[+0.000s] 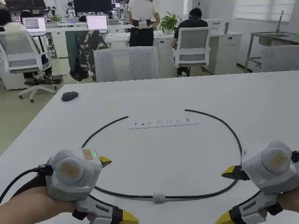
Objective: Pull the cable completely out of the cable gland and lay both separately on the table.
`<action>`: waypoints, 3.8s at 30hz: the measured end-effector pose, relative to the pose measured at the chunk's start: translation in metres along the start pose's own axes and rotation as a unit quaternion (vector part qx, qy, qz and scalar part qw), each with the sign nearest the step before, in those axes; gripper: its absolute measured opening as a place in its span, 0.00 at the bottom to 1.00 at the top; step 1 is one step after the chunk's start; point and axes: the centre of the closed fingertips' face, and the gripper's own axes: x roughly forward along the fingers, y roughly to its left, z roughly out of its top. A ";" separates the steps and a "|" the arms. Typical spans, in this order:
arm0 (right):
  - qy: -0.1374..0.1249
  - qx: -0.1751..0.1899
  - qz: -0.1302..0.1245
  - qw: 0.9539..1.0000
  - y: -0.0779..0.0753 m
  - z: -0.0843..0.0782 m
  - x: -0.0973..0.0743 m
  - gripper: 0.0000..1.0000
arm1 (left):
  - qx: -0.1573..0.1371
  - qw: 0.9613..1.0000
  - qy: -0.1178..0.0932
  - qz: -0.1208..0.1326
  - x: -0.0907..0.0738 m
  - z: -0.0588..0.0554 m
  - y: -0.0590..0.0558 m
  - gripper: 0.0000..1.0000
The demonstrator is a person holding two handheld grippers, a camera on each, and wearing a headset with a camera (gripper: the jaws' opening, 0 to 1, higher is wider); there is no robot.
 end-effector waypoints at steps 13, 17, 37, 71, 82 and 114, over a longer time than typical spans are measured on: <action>-0.006 -0.026 -0.005 1.000 -0.003 0.008 -0.005 0.78 | -0.007 1.000 0.011 -0.005 0.002 -0.005 -0.002 0.99; -0.005 -0.026 -0.008 1.000 -0.006 0.007 -0.006 0.78 | -0.008 1.000 0.017 -0.006 0.002 -0.009 -0.003 0.99; -0.004 -0.013 0.003 1.000 -0.003 0.005 -0.003 0.91 | -0.022 0.999 0.041 -0.016 0.003 -0.025 -0.009 0.99; 0.008 -0.025 -0.001 1.000 -0.009 0.001 0.004 0.87 | -0.027 0.999 0.044 -0.007 0.003 -0.033 -0.003 0.99; 0.007 -0.023 -0.004 1.000 -0.011 0.000 0.002 0.86 | -0.029 0.999 0.039 0.001 0.000 -0.032 0.005 0.99; 0.030 -0.016 -0.017 0.999 -0.019 -0.016 0.004 0.79 | -0.042 0.999 0.028 -0.005 0.006 -0.023 0.002 1.00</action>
